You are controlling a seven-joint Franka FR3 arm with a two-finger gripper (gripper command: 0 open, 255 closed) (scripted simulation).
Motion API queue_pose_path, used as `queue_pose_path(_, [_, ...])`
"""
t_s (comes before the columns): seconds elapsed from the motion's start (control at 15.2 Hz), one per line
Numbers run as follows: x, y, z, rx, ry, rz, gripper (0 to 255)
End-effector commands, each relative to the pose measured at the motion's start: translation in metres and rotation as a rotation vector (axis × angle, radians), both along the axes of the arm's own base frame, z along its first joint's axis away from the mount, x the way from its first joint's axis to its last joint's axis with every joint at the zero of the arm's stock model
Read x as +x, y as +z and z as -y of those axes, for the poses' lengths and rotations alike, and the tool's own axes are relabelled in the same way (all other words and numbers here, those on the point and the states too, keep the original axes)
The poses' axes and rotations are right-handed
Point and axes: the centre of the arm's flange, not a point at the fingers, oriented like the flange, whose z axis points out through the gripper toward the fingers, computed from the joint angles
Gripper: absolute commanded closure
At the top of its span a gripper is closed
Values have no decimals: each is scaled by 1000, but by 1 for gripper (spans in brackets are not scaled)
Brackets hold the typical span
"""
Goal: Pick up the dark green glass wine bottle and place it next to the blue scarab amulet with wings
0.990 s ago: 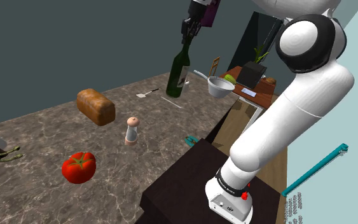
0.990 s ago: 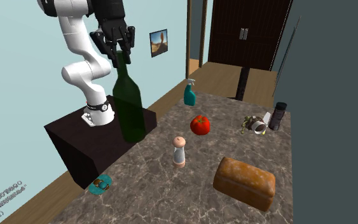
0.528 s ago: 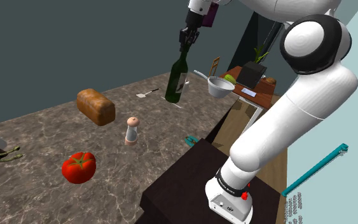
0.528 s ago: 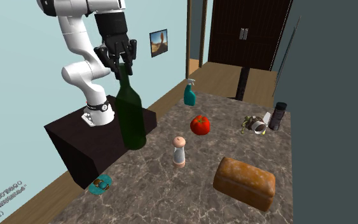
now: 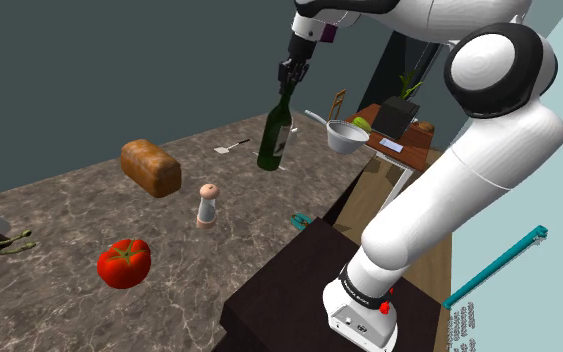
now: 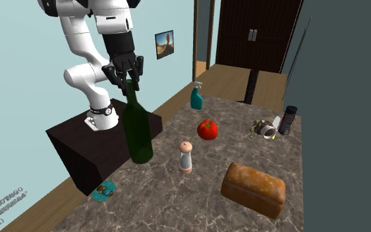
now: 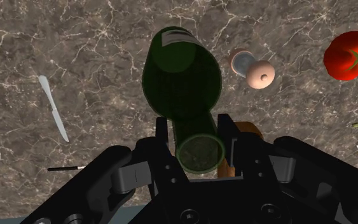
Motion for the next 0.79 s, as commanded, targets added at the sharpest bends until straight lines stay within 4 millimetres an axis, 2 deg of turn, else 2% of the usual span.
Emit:
queue_pose_path(0.0, [0, -10, 0, 0, 0, 1, 255])
queue_pose_path(0.73, [0, -68, 0, 0, 0, 1, 255])
